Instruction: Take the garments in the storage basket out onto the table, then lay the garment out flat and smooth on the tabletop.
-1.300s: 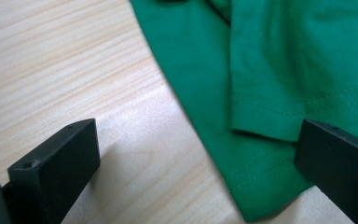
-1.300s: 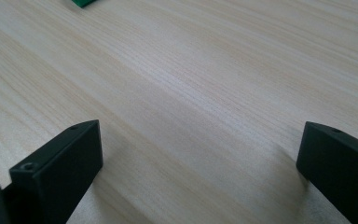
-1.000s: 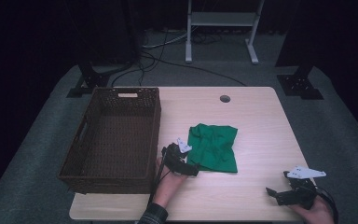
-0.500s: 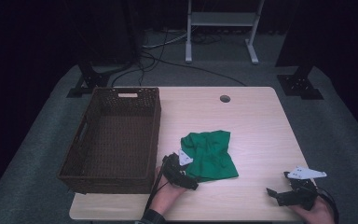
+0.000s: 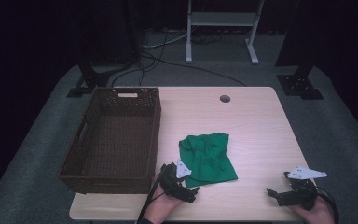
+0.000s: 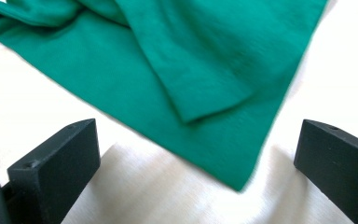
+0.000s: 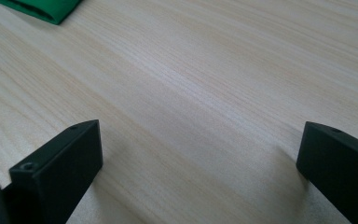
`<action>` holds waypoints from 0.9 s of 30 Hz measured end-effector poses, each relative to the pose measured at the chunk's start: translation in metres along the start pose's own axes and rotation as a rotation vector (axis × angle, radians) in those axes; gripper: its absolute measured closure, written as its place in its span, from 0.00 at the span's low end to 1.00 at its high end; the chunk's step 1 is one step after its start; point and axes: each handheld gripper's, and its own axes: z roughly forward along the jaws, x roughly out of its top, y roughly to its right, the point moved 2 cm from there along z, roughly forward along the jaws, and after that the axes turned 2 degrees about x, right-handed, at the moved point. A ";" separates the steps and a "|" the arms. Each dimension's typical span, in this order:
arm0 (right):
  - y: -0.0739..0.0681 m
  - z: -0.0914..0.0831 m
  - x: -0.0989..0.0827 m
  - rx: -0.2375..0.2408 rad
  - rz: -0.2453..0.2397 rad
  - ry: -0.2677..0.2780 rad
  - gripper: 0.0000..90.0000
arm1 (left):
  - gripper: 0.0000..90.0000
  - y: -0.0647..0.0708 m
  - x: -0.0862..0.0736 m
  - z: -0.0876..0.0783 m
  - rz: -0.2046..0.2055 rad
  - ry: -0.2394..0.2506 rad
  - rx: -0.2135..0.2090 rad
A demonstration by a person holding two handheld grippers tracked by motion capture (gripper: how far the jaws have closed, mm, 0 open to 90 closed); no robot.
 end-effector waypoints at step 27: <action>-0.006 -0.007 0.022 0.049 -0.015 0.027 0.00 | 0.00 0.003 -0.005 -0.005 0.014 -0.001 -0.012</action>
